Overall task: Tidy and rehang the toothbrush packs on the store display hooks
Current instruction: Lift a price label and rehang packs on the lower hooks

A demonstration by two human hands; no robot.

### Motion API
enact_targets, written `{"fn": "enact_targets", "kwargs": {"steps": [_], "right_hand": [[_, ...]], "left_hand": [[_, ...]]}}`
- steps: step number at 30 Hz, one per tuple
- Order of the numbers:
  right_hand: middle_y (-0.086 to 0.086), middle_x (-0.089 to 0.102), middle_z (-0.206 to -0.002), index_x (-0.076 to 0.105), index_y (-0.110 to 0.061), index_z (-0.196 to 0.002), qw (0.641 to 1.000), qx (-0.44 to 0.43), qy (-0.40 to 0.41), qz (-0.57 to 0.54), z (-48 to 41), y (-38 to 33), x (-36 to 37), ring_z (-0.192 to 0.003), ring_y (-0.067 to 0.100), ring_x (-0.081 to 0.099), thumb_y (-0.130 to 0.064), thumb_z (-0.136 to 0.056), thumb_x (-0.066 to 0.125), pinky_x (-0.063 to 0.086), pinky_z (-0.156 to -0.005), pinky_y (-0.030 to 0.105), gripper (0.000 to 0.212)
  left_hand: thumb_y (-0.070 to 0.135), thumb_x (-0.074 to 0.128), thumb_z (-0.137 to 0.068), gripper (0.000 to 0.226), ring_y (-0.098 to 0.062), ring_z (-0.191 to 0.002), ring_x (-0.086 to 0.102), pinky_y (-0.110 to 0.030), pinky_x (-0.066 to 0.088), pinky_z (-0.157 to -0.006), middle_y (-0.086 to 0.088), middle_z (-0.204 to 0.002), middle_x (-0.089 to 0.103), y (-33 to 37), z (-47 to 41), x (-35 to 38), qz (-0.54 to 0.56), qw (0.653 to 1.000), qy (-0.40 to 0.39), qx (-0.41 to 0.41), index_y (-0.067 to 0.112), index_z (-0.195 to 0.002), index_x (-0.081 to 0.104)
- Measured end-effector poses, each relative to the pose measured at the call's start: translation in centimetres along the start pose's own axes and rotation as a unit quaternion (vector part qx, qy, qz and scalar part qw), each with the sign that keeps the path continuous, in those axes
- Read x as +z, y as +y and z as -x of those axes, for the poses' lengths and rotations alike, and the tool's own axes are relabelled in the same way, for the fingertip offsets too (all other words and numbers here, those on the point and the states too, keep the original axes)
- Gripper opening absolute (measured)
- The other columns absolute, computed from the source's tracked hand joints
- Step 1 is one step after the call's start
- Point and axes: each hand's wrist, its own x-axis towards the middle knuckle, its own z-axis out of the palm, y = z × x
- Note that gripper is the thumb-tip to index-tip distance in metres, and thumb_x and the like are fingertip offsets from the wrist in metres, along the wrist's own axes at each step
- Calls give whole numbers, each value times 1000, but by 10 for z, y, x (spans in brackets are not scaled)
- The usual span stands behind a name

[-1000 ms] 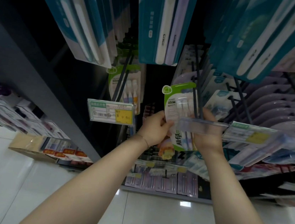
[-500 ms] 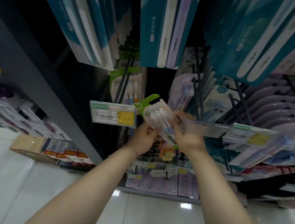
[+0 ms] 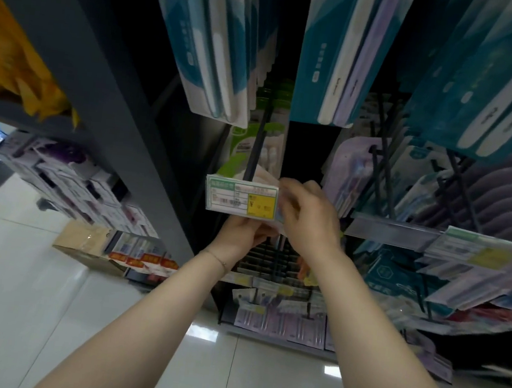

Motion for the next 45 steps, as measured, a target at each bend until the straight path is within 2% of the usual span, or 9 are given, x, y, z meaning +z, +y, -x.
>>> {"fn": "enact_targets", "kwargs": {"steps": [6, 14, 18, 23, 26, 30, 34, 38, 45], "right_hand": [[10, 55, -97, 59, -12, -115, 1000, 12, 17, 18, -1, -2, -2, -88, 29, 56, -21, -95, 51, 29, -62, 28, 24], [12, 56, -99, 57, -7, -110, 1000, 4, 11, 6, -2, 2, -6, -86, 27, 56, -22, -97, 47, 20, -58, 26, 22], [10, 57, -98, 53, -6, -105, 1000, -2, -16, 11, -5, 2, -4, -83, 26, 55, -23, -99, 43, 25, -58, 30, 21], [-2, 48, -70, 40, -16, -90, 996, 66, -36, -51, -13, 7, -5, -68, 18, 47, -28, -101, 39, 19, -54, 32, 17], [1, 49, -71, 42, -14, -89, 995, 68, -38, -67, -13, 8, -3, -68, 20, 50, -28, -101, 40, 24, -53, 32, 18], [11, 57, -83, 42, -10, -94, 987, 87, -62, -117, -11, 4, 10, -78, 30, 57, -26, -101, 39, 44, -64, 38, 17], [13, 59, -91, 38, -14, -96, 976, 112, -91, -163, -13, -2, 20, -83, 26, 58, -24, -99, 43, 43, -65, 33, 12], [6, 59, -97, 47, -14, -106, 970, 113, -76, -201, -5, 6, 22, -84, 19, 57, -25, -97, 50, 47, -72, 31, 15], [0, 55, -105, 53, -17, -111, 982, 166, -29, -86, 13, 55, 3, -97, 21, 58, -26, -99, 46, 42, -81, 24, 16]], "left_hand": [[11, 37, -103, 19, -18, -83, 64, -17, 56, -70, -12, -99, 64, 6, 1, 0, -6, 999, -1, 34, 11, -104, 57], [13, 36, -104, 25, -24, -88, 66, -42, 53, -89, -9, -99, 66, 10, 4, 0, -107, 993, 25, 49, 22, -99, 58], [13, 36, -104, 20, -17, -80, 64, -30, 54, -81, -8, -97, 65, 9, 6, -3, -141, 988, 43, 49, 11, -106, 56], [4, 41, -100, 20, -11, -66, 51, -12, 46, -57, -8, -75, 53, 17, 3, -6, -178, 980, 60, 71, 6, -84, 52], [3, 42, -100, 20, -10, -66, 48, -15, 45, -58, -5, -74, 50, 22, 2, -8, -139, 986, 55, 68, 8, -82, 48], [6, 45, -99, 31, -6, -73, 47, -19, 43, -71, 4, -77, 50, 18, 1, -15, -201, 971, 112, 58, 21, -72, 45], [5, 44, -98, 33, 2, -67, 42, -7, 32, -52, 8, -72, 47, 18, 8, -19, -288, 936, 188, 71, 19, -68, 43], [9, 52, -95, 10, -11, -81, 53, -11, 34, -64, -1, -85, 58, 11, 13, -21, -276, 915, 266, 122, 4, -89, 58], [14, 53, -95, 11, -11, -71, 57, -26, 47, -68, -3, -77, 58, 6, 24, 16, -298, 927, 135, 184, 16, -85, 54]]}}
